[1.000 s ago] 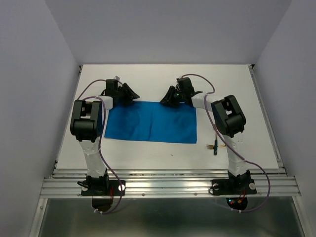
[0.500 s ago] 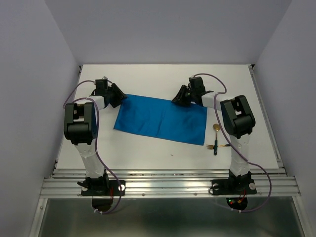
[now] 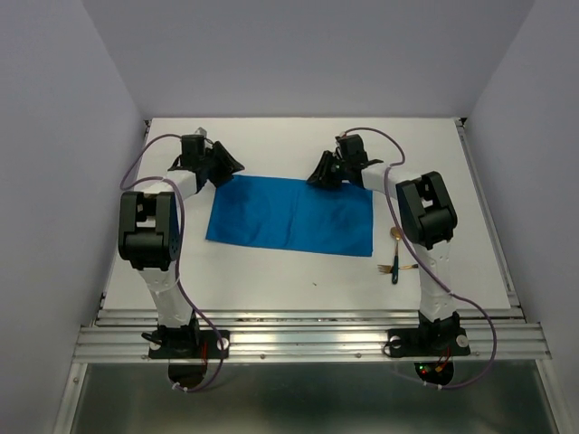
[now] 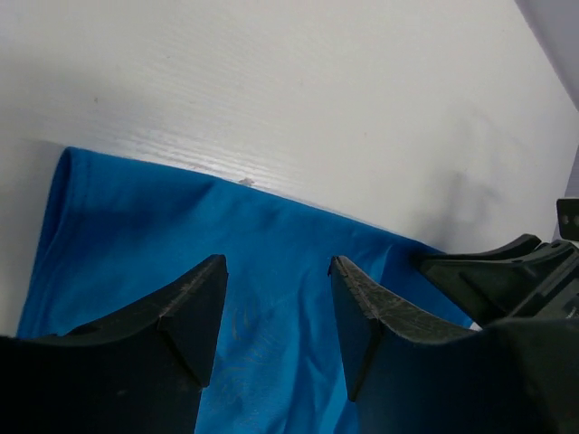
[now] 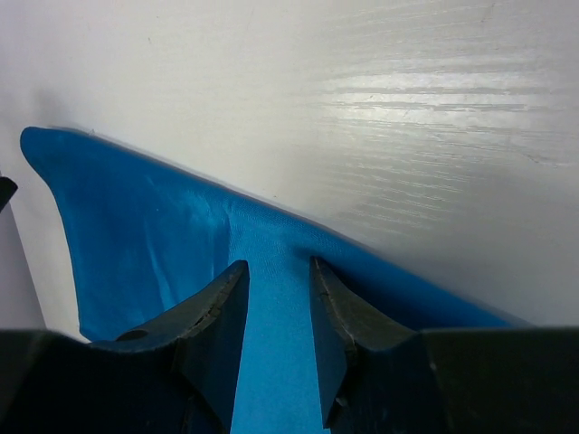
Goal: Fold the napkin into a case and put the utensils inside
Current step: Smooth out the rectangle-folded napkin at the center of the board.
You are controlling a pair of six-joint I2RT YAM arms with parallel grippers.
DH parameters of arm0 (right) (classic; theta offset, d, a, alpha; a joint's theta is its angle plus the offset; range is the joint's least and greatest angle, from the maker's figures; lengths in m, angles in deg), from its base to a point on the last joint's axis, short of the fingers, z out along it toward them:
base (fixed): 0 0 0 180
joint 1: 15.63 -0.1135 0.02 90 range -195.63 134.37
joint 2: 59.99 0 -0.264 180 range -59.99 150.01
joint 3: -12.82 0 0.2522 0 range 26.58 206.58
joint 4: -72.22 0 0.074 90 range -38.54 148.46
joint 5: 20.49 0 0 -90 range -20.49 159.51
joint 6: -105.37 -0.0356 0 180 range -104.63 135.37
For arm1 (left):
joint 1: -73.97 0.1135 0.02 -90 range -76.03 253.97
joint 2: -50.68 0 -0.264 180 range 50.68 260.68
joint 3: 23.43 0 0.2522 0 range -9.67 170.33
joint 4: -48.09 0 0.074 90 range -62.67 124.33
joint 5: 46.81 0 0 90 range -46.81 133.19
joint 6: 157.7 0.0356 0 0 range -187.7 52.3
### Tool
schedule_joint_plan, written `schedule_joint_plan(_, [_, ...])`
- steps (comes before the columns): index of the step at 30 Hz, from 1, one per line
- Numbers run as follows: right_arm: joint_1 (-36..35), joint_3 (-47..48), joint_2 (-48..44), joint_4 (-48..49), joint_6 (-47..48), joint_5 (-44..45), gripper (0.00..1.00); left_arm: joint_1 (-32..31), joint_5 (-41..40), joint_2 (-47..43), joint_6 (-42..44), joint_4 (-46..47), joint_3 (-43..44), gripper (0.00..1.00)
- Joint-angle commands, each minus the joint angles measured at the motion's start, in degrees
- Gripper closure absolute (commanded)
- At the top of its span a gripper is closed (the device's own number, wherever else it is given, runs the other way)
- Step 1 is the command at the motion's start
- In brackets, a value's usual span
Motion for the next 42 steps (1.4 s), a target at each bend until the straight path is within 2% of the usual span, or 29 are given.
schedule_joint_plan(1, [-0.8, 2.1, 2.3, -3.5, 2.0, 0.5, 0.6, -0.6, 1.5, -1.9, 0.8, 0.2, 3.6, 0.4])
schedule_joint_plan(6, [-0.8, 3.3, 2.9, -4.2, 2.2, 0.3, 0.6, -1.2, 3.2, 5.3, 1.1, -0.6, 8.4, 0.41])
schedule_joint_plan(14, [-0.8, 2.7, 2.1, -4.6, 2.8, 0.9, 0.6, -0.5, -1.5, 9.7, 4.4, -6.1, 13.5, 0.41])
schedule_joint_plan(31, [-0.8, 2.2, 2.6, -4.6, 3.2, 1.0, 0.6, 4.5, -6.4, 11.5, 6.0, -8.2, 13.4, 0.41])
schedule_joint_plan(39, [-0.8, 2.3, 2.6, -4.6, 3.4, 0.7, 0.6, 4.9, -5.1, 11.9, 5.0, -7.1, 12.6, 0.42])
schedule_joint_plan(41, [-0.8, 2.3, 2.6, -4.6, 3.4, 0.8, 0.6, 4.9, -5.8, 9.9, 4.4, -6.9, 11.8, 0.43])
schedule_joint_plan(42, [-0.8, 2.3, 2.6, -4.6, 3.5, 0.8, 0.6, 4.9, -6.1, 6.4, 4.0, -3.4, 9.3, 0.43])
